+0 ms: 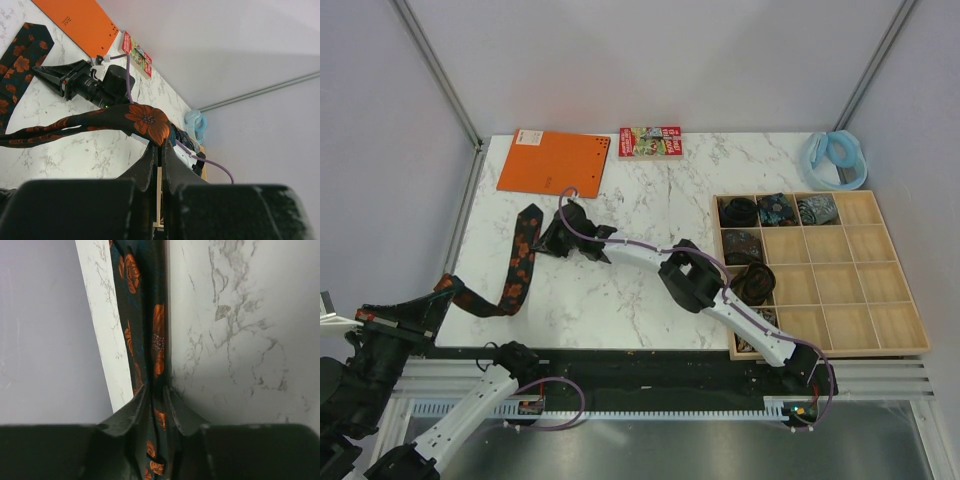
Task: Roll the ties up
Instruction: Flatten out the tie at the center of the board.
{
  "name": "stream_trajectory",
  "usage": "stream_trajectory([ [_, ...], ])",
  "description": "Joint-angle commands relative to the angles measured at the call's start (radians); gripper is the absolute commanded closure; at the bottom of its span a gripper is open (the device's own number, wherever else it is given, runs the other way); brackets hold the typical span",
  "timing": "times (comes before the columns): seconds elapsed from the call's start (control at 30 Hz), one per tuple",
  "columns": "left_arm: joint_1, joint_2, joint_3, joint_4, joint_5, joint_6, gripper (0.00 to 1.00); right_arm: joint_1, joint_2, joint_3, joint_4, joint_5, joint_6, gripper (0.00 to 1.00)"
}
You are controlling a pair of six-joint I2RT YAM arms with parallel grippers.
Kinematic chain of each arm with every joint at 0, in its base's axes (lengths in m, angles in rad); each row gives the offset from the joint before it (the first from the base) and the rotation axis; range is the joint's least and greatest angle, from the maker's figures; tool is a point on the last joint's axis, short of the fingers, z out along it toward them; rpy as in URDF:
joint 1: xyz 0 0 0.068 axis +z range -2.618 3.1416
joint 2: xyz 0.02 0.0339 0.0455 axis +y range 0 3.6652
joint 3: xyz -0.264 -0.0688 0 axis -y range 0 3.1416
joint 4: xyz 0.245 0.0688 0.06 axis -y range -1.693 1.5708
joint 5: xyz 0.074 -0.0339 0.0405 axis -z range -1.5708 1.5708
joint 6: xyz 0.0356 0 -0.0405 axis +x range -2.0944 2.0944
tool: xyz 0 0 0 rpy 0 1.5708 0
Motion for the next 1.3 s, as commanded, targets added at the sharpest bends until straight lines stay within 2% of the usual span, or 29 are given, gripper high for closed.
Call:
stream_trajectory([
  [0.0,-0.009,0.004,-0.001,0.004,-0.042,0.039,0.98,0.005,0.043,-0.05,-0.008,0.006,0.02,0.79],
  [0.03,-0.01,0.004,-0.001,0.0,-0.045,0.039,0.98,0.007,0.038,-0.069,0.022,0.004,0.027,0.86],
  [0.13,-0.017,-0.001,0.0,-0.006,-0.054,0.039,0.98,0.007,0.023,-0.112,0.073,0.013,0.032,0.98],
  [0.2,-0.018,-0.004,0.002,-0.013,-0.06,0.039,0.98,0.005,0.001,-0.164,0.152,0.021,0.037,1.0],
  [0.33,-0.023,-0.005,-0.003,-0.019,-0.057,0.043,0.98,-0.004,-0.063,-0.282,0.223,0.05,0.047,1.0],
  [0.4,-0.023,-0.005,-0.032,0.026,-0.016,0.097,0.98,-0.01,-0.15,-0.38,0.274,0.078,0.07,1.0],
  [0.5,-0.023,-0.01,-0.095,0.067,0.056,0.12,0.98,-0.05,-0.282,-0.649,0.41,0.128,0.103,1.0],
  [0.7,-0.023,-0.045,-0.243,0.206,0.219,0.137,0.98,-0.156,-0.471,-0.885,0.463,0.159,0.058,1.0],
  [0.87,-0.023,-0.067,-0.381,0.339,0.345,0.152,0.98,-0.262,-0.562,-0.992,0.48,0.153,0.017,1.0],
  [1.27,-0.023,-0.012,-0.561,0.549,0.449,0.192,0.98,-0.522,-0.664,-1.087,0.443,0.156,-0.077,1.0],
])
